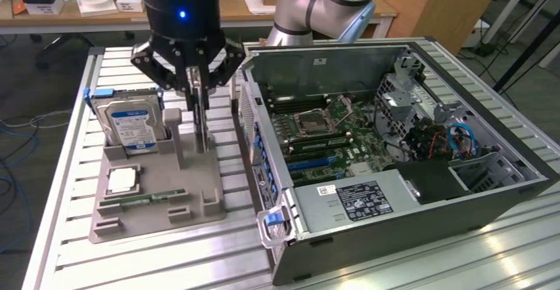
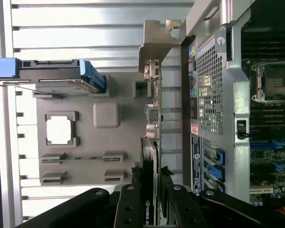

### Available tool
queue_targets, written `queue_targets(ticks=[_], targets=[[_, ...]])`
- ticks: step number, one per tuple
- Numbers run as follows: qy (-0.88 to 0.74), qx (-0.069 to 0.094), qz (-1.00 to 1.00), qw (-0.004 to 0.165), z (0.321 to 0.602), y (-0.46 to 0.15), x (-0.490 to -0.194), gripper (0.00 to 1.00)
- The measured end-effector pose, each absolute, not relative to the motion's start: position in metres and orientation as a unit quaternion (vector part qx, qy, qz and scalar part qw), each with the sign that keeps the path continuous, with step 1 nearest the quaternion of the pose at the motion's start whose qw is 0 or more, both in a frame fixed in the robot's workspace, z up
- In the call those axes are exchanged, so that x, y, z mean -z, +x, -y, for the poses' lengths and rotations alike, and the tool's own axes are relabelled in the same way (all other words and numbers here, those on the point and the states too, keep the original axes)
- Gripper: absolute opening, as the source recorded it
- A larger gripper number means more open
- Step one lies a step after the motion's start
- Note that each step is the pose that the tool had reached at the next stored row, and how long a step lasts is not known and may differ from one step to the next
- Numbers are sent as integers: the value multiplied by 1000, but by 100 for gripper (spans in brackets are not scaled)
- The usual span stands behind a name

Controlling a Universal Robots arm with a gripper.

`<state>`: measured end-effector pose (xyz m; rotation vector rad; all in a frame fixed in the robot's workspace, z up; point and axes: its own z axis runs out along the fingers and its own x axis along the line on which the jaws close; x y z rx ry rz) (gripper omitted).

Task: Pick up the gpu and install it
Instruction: 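Pick up the gpu and move the gpu toward the slot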

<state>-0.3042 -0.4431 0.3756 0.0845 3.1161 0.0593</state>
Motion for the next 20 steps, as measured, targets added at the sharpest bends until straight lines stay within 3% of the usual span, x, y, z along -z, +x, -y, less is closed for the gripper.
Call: queue_targets(ticks=[8,20], targets=[[27,-19,-999,12,443,-304,-411,26],[27,-19,-999,12,443,-304,-411,26]])
